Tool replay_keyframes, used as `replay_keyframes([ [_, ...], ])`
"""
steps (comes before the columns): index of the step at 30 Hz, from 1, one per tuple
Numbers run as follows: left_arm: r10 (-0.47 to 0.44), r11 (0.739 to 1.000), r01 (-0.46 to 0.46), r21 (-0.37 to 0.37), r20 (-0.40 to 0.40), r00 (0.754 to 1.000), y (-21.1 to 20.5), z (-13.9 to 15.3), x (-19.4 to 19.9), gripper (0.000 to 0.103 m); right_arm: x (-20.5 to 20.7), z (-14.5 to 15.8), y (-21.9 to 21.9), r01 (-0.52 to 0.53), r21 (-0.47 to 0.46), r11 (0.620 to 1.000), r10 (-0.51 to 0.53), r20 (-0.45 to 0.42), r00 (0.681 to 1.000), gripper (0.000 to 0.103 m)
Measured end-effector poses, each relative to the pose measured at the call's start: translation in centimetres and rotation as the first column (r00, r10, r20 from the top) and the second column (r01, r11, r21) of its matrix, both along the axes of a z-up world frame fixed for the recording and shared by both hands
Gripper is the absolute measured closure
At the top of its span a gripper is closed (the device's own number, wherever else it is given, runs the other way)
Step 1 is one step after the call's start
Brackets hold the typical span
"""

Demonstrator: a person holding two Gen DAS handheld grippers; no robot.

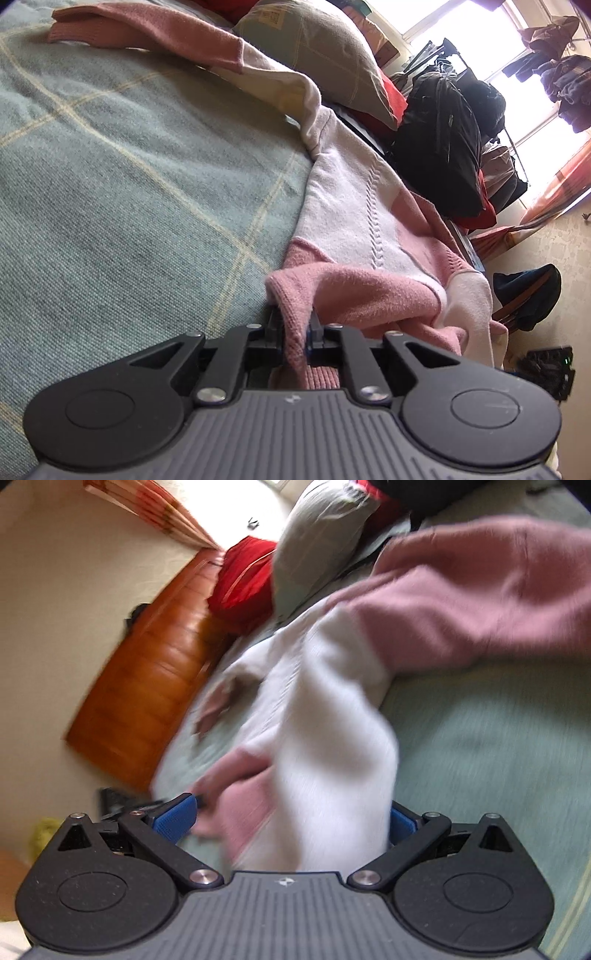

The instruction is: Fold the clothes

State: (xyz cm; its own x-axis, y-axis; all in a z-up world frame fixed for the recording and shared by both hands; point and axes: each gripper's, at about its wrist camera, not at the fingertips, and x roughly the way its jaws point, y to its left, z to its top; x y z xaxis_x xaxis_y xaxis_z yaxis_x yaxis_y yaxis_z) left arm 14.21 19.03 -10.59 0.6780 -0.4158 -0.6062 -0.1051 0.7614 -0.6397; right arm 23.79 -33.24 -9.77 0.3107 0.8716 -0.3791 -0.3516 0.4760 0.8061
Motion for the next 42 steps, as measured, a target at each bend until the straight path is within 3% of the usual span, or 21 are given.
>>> replay_keyframes([
  [5, 0.001, 1.000, -0.001, -0.006, -0.001, 1.000, 0.0, -0.2, 0.1, 0.092, -4.0, -0.9, -0.5, -0.032, 0.105, 0.994, 0.034, -0.020, 0.999, 0.000],
  [8, 0.013, 1.000, -0.013, -0.028, -0.004, 1.000, 0.1, -0.4, 0.1, 0.092, -4.5, -2.0, -0.2, 0.018, 0.092, 0.996, -0.016, -0.021, 1.000, 0.002],
  [10, 0.013, 1.000, -0.013, -0.016, 0.005, 1.000, -0.1, -0.2, -0.1, 0.092, -4.6, -1.7, 0.2, 0.051, 0.051, 0.997, -0.050, -0.024, 0.998, 0.010],
  [12, 0.013, 1.000, -0.013, -0.003, 0.015, 1.000, -0.4, 0.0, -0.3, 0.097, -4.8, -1.2, 0.5, 0.062, -0.024, 0.998, -0.063, -0.033, 0.997, 0.049],
  [13, 0.012, 1.000, -0.012, 0.009, 0.023, 1.000, -0.7, 0.2, -0.4, 0.098, -4.9, -1.2, 0.6, 0.064, -0.061, 0.996, -0.067, -0.043, 0.997, 0.060],
  [14, 0.010, 1.000, -0.010, 0.007, 0.034, 0.999, -0.7, 0.5, -0.6, 0.099, -4.9, -1.1, 0.8, 0.069, -0.094, 0.993, -0.074, -0.050, 0.996, 0.083],
  [15, 0.008, 1.000, -0.008, 0.003, 0.045, 0.999, -0.8, 0.9, -0.7, 0.099, -5.0, -1.0, 0.9, 0.074, -0.124, 0.990, -0.081, -0.055, 0.995, 0.088],
  [20, 0.000, 1.000, 0.003, -0.017, 0.156, 0.988, -0.5, 4.4, -2.2, 0.100, -6.6, 1.7, 1.2, 0.093, -0.171, 0.981, -0.087, 0.043, 0.995, 0.089],
  [26, -0.053, 0.998, 0.046, 0.032, 0.259, 0.965, -1.5, 9.0, -4.3, 0.100, -9.7, 7.3, 0.4, 0.129, -0.176, 0.976, -0.092, 0.202, 0.975, 0.089],
  [30, -0.076, 0.996, 0.060, 0.061, 0.302, 0.950, -1.6, 11.0, -5.8, 0.100, -10.9, 10.0, 0.0, 0.149, -0.196, 0.969, -0.096, 0.253, 0.963, 0.089],
  [37, -0.106, 0.991, 0.074, 0.114, 0.307, 0.946, -1.6, 11.8, -8.4, 0.099, -13.3, 9.7, 0.3, 0.129, -0.265, 0.956, -0.074, 0.208, 0.975, 0.089],
  [40, -0.116, 0.974, 0.058, 0.219, 0.262, 0.958, -1.8, 11.5, -8.6, 0.097, -13.1, 8.5, 1.2, 0.103, -0.336, 0.936, -0.052, 0.158, 0.986, 0.082],
  [42, -0.103, 0.964, 0.041, 0.262, 0.230, 0.968, -1.5, 11.3, -8.7, 0.096, -12.4, 7.9, 1.4, 0.108, -0.357, 0.928, -0.069, 0.121, 0.990, 0.072],
])
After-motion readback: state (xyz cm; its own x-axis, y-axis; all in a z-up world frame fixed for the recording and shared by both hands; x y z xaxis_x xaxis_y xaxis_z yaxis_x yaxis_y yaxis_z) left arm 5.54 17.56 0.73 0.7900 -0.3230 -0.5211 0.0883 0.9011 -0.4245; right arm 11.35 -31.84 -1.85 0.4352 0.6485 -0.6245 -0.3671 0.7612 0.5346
